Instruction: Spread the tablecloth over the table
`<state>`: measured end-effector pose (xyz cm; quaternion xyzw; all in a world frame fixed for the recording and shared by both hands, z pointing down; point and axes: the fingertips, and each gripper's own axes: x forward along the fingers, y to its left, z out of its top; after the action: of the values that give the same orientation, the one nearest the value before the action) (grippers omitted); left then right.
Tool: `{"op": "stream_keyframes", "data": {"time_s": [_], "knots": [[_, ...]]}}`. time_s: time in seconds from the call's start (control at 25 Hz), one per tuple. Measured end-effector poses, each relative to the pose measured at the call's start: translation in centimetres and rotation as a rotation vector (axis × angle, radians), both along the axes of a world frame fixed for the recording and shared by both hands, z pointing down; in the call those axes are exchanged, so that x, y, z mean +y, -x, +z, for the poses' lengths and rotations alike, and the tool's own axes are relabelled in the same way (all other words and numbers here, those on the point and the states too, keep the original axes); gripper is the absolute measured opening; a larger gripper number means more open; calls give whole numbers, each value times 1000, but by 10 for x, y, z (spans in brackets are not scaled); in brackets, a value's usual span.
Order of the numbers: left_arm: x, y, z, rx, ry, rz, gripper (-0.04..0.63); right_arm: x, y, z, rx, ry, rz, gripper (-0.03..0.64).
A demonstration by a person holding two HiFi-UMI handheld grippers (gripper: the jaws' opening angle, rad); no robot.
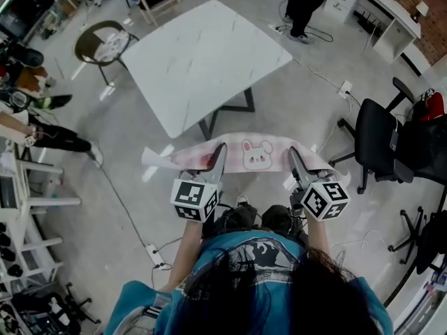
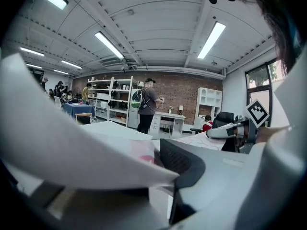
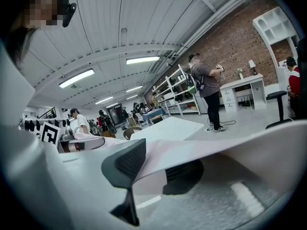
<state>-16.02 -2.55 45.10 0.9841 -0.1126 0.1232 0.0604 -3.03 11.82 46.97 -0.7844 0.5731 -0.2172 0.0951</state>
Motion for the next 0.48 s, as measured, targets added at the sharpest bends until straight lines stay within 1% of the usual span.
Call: {"op": "stream_keyframes", "data": {"time_s": [0.24,0.36,0.48], "knots": [[-10,-7,2,28,19,-23,77,-15,-12,-8,67,37,-34,102],[-16,-11,4,35,31,-53,77,-26,-21,-10,100,52,-73,101],[-26,-18,10,27,28,-91,77,-42,-32,-4,105,62,-117,101]]}}
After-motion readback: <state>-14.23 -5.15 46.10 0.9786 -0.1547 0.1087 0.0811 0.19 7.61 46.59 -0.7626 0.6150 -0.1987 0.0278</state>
